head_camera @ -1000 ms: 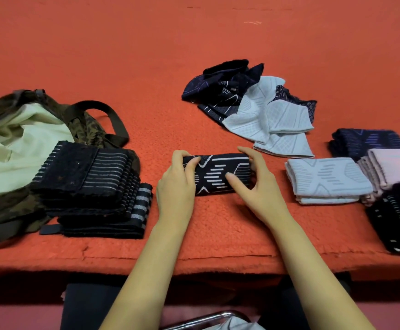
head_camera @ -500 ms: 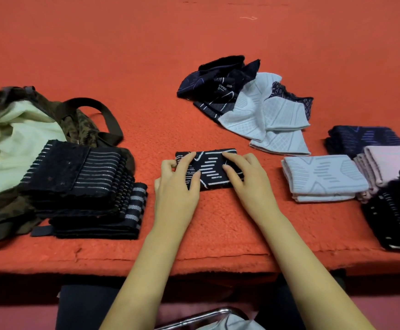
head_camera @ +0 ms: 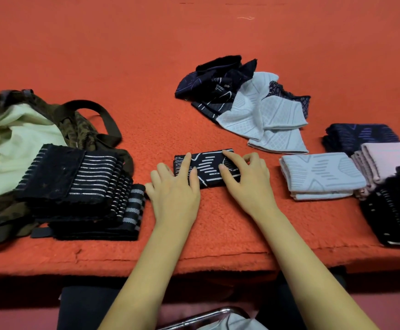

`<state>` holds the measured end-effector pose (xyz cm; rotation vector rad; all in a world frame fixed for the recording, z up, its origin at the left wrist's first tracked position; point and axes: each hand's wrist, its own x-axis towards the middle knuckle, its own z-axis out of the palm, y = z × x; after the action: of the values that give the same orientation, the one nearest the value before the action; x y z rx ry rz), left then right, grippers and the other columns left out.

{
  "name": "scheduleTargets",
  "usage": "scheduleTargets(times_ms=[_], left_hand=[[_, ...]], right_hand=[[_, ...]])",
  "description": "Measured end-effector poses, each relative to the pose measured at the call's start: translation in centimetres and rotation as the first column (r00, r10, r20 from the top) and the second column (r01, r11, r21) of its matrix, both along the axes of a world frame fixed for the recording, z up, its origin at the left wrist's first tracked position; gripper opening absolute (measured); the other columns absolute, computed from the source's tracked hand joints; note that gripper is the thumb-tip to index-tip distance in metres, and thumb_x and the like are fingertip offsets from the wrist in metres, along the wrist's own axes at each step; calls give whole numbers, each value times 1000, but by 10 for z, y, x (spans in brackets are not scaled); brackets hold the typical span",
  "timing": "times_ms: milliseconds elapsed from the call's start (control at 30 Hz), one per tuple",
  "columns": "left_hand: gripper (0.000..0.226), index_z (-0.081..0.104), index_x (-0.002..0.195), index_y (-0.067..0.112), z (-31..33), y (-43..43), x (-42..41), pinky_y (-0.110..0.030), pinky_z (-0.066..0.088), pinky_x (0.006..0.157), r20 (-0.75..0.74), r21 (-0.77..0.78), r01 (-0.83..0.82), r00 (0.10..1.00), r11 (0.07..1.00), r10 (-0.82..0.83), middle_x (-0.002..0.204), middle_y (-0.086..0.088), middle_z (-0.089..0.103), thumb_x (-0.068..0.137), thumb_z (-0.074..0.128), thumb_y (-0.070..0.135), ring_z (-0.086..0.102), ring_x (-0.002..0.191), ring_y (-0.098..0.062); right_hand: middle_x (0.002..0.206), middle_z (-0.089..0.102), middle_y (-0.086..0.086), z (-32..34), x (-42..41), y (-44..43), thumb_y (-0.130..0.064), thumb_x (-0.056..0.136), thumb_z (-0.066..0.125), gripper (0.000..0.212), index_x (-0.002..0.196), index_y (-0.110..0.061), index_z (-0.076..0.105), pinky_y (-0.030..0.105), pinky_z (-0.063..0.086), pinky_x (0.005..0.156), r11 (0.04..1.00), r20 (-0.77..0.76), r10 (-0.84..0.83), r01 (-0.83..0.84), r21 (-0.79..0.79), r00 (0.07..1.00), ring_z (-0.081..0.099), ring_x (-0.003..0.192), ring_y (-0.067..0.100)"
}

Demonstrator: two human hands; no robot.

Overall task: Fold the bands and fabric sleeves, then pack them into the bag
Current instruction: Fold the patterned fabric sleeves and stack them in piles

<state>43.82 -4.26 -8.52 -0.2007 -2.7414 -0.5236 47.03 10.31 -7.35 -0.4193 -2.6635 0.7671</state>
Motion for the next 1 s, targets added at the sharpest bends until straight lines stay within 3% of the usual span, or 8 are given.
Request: scheduleTargets(times_ms=[133,233,433,767,867,1000], left_hand=[[50,55,130,34,2,1,-1,-41,38,71,23,6,5,1000,1000,-5,91,-12,52,89,29,47,49,82,-32],[58,46,137,35,6,-4,-1,-41,35,79,99,67,89,991,994,-95,98,-9,49,88,20,53,46,90,-30],[44,42,140,35,9,-2,2,-40,31,84,100,72,123,986,990,-130,102,-8,46,97,39,44,43,96,-28],[48,32,144,40,17,-4,-4,-39,28,90,252,29,145,956,989,-148,114,-9,51,97,35,48,42,108,-28],[43,43,139,34,26,-4,-5,-40,29,96,273,197,146,942,969,-197,117,-13,53,97,42,40,43,113,-32],[36,56,131,23,59,13,2,-34,30,98,94,370,242,951,897,-296,107,-16,58,96,48,28,49,106,-34]], right_hand=[[90,55,4,0,-1,4,-46,87,38,48,129,-32,56,38,36,88,998,-5,38,-38,-58,999,50,94,25],[88,51,1,1,2,6,-41,89,37,45,129,-32,56,37,34,86,993,-45,52,-56,-107,998,48,93,21],[99,51,3,-1,4,8,-24,95,44,37,130,-30,55,37,32,88,994,-53,24,-30,-109,998,44,99,21],[105,49,6,4,1,3,-21,96,44,39,133,-28,52,38,30,92,995,35,21,-17,-102,999,47,106,24],[101,47,6,16,4,-1,-20,96,45,38,132,-24,54,41,34,97,988,18,27,-24,-150,999,48,105,26],[95,46,6,56,20,9,-29,91,43,39,124,-18,61,47,39,95,989,-174,-38,13,-145,984,51,100,28]])
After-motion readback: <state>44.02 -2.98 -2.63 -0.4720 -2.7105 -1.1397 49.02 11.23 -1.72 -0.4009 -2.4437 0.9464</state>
